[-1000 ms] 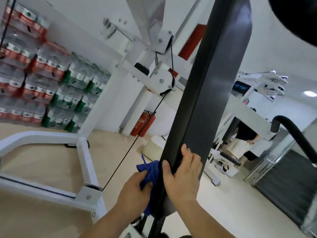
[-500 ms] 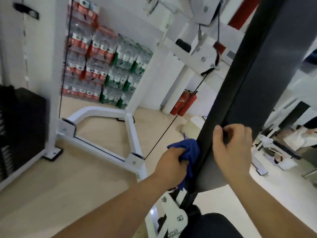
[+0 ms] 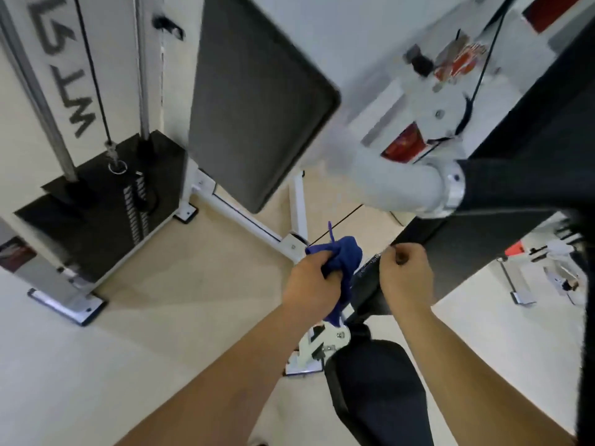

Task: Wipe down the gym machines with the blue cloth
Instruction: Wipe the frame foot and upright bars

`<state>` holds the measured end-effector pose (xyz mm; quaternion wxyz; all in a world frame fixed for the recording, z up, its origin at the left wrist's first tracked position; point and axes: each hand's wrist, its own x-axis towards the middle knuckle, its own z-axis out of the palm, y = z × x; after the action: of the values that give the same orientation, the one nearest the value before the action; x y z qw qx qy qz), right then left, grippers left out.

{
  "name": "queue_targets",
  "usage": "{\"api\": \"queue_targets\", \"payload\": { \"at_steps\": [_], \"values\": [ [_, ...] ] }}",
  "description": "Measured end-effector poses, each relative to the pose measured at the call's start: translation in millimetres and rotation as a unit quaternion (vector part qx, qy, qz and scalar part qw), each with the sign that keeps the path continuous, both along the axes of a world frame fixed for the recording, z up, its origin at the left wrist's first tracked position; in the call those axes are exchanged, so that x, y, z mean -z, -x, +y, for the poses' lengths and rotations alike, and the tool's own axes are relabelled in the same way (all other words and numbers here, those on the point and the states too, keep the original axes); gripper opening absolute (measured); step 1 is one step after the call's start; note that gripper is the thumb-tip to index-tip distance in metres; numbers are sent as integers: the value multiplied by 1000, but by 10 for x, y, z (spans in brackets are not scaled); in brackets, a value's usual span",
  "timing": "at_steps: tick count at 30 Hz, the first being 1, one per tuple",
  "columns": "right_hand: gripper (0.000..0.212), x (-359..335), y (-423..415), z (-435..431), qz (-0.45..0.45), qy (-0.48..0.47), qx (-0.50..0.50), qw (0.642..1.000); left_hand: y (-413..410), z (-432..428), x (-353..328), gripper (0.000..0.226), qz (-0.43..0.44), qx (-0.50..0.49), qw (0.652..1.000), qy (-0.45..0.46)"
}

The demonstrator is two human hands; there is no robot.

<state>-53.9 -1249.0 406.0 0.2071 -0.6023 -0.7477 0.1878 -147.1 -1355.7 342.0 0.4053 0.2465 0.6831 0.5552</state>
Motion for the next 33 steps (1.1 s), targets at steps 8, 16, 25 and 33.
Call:
{"api": "queue_targets", "payload": {
  "at_steps": [8, 16, 25, 33],
  "values": [
    [24, -741, -113, -617, -12, 150, -85, 985, 53, -934, -996, 25, -56, -44, 997, 15],
    [20, -1574, -507, -670, 143, 381, 99, 908, -368, -1273, -2065, 13, 8, -47, 999, -12],
    [27, -3041, 158, -622, 84, 120, -177, 973, -217, -1572, -3297, 31, 290, -146, 944, -64],
    [44, -2542, 576, -967, -214, -114, -317, 917, 227, -1583, -2912, 56, 640, 16, 745, 188]
  ]
}}
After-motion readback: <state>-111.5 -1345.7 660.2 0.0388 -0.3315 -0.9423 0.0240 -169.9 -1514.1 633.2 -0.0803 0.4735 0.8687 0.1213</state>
